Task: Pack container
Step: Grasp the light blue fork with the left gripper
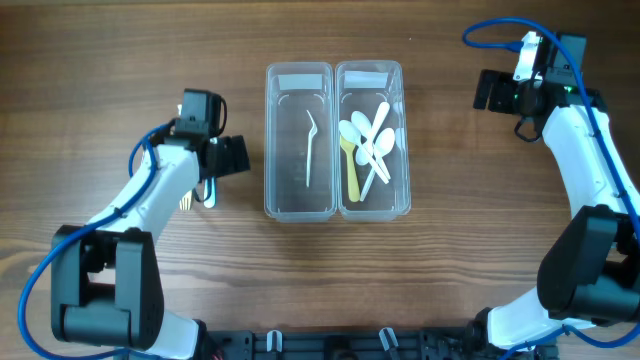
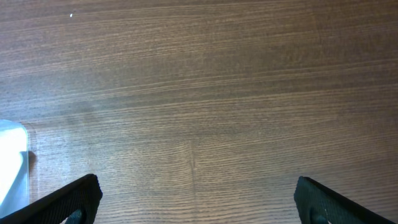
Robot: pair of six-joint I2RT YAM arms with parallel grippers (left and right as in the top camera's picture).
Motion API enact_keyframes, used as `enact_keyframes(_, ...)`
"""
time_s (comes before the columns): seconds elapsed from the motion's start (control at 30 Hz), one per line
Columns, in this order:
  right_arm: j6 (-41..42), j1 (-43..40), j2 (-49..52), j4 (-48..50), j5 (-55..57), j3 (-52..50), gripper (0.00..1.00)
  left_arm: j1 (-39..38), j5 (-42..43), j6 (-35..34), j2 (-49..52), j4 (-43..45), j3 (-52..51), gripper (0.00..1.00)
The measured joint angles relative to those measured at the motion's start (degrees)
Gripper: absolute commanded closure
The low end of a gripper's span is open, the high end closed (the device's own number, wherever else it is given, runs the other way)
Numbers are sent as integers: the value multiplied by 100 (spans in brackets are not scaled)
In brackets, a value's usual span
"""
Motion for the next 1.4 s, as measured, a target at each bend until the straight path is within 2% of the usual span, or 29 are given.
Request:
enact_keyframes(0.07,0,0,0,-2,0,0,0,0,0,190,2,361,-308,36)
enact_keyframes(0.2,0,0,0,0,0,0,0,0,2,568,4,1071,-723,60)
enact_keyframes(0.23,0,0,0,0,0,0,0,0,0,612,4,1154,-748,63)
enact_keyframes(0.3,0,0,0,0,0,0,0,0,2,697,4,1316,-765,60)
enact_keyframes(0.37,0,0,0,0,0,0,0,0,2,782,22,1443,-772,46)
enact_keyframes(0.4,0,0,0,0,0,0,0,0,0,828,50,1484,-772,43)
enact_keyframes(0.53,0,0,0,0,0,0,0,0,20,942,352,1600,-774,37)
enact_keyframes(0.6,0,0,0,0,0,0,0,0,9,981,407,1729,-769,37)
enact_keyframes(0.63,0,0,0,-2,0,0,0,11,15,981,433,1803,-765,41)
enact_keyframes(0.67,0,0,0,0,0,0,0,17,24,988,461,1864,-756,50)
enact_keyframes(0.7,0,0,0,0,0,0,0,24,39,984,481,1908,-754,60)
enact_keyframes(0.77,0,0,0,0,0,0,0,33,109,1032,551,2033,-717,87)
enact_keyframes(0.8,0,0,0,0,0,0,0,33,131,1016,568,2041,-704,96)
enact_keyframes(1.17,0,0,0,0,0,0,0,92,57,1069,544,1460,-476,96)
enact_keyframes(1.4,0,0,0,0,0,0,0,96,140,1032,142,55,133,96)
